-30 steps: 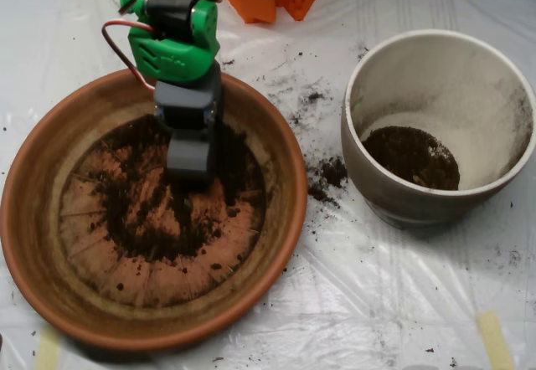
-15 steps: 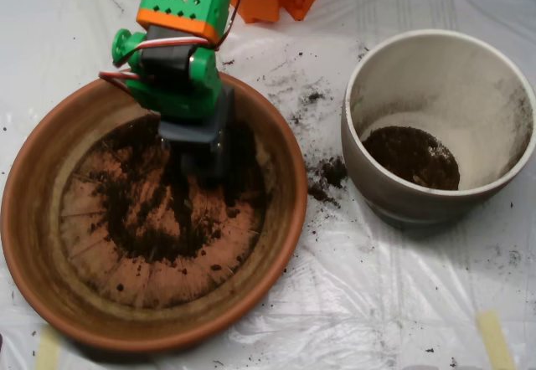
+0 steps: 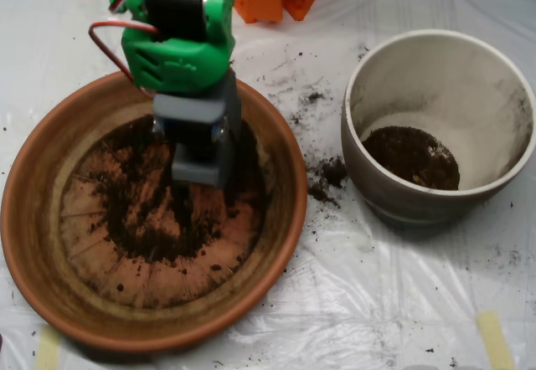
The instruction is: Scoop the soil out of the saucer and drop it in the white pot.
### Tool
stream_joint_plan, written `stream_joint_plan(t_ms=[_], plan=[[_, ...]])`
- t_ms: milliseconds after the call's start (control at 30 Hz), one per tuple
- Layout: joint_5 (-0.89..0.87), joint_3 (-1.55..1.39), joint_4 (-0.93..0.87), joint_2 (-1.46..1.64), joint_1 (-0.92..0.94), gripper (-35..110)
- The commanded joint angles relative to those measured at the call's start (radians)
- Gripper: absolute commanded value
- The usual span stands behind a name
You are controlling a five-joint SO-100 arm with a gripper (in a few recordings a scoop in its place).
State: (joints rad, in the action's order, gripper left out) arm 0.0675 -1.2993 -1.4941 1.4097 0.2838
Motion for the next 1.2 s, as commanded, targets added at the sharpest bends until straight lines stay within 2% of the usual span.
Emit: stream_joint_plan(t_ms=[0, 200, 500, 767, 933, 967, 1033, 1167], plan=[[0.009, -0.005, 0.006, 0.232, -0.040, -1], [0.015, 0.120, -0.100, 0.290, -0.166, -1], [0.035, 0.296, -0.161, 0.301, -0.377, -1], [0.110, 0.489, -0.195, 0.170, -0.561, -1], [0.146, 0.512, -0.207, 0.133, -0.681, 0], [0.143, 0.509, -0.213, 0.126, -0.696, 2], [0.143, 0.495, -0.222, 0.114, -0.716, 18], [0.138, 0.471, -0.239, 0.092, -0.732, 28]])
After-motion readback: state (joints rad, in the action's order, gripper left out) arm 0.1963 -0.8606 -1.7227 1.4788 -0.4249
